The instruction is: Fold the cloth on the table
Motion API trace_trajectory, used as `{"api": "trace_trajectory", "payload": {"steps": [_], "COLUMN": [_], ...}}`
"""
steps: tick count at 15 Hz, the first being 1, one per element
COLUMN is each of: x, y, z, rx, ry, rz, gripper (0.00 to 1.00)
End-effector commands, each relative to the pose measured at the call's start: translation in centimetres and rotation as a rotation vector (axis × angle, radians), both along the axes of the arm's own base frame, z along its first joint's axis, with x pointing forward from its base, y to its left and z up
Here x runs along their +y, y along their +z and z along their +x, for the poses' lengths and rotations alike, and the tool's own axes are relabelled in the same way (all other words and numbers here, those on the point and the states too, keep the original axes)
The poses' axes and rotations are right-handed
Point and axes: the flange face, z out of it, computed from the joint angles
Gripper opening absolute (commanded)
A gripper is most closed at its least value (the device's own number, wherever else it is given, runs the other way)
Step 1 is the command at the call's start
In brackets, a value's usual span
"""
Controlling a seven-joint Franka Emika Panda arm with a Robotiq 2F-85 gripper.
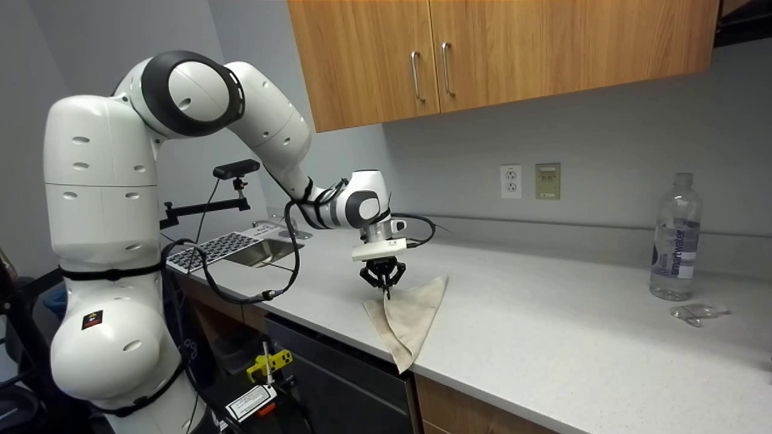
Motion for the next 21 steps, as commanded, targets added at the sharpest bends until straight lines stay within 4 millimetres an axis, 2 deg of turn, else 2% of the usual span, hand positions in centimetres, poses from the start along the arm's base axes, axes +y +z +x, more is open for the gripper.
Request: {"api": "trace_trajectory", "payload": {"steps": [1, 5, 21], "x": [1.7, 2.7, 3.5], "y": [0.4, 0.1, -0.4], "z": [-0.7, -1.0, -1.5], "rx": [0.008, 0.027, 0.036], "ry": [0.035, 0.031, -0.034], "rz": [0.021, 0.017, 0.055], "gripper": [0.01, 0.01, 0.01]}}
